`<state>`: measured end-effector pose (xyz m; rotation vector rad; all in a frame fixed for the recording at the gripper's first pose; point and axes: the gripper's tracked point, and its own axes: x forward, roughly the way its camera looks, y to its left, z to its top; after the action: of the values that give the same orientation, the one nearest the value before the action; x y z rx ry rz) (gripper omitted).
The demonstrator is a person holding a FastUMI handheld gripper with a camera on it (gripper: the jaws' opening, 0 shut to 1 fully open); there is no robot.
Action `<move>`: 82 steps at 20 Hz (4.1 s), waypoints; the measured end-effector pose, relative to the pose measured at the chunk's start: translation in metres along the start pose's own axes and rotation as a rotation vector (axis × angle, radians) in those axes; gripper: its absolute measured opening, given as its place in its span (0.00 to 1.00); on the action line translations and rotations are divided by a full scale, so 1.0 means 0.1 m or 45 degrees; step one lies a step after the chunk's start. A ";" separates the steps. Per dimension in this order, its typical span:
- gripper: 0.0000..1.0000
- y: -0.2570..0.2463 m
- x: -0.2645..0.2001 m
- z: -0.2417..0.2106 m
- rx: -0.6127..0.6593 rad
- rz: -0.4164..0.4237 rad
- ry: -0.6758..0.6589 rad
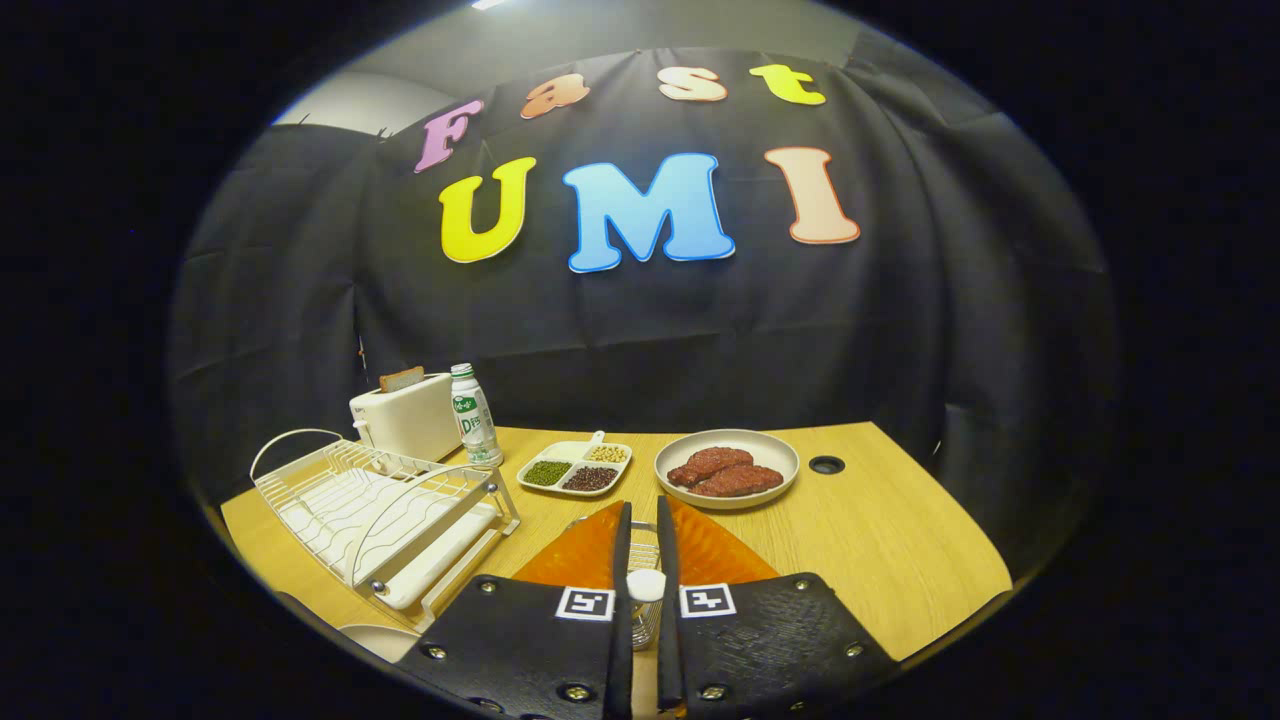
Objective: Take the plate from the dish rack, then take the spoon from the basket and place it into the plate.
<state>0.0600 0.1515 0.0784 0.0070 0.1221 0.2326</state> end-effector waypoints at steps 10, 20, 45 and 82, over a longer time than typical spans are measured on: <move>0.09 0.13 -0.60 0.94 -0.079 -0.135 -0.110; 0.09 0.40 -0.93 1.43 -0.139 -0.225 -0.128; 0.09 1.50 -1.28 0.05 -0.076 -0.150 0.310; 0.18 1.67 -1.15 0.24 -0.163 0.021 0.321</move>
<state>-0.0868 0.2878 0.1195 -0.1493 0.3580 0.2568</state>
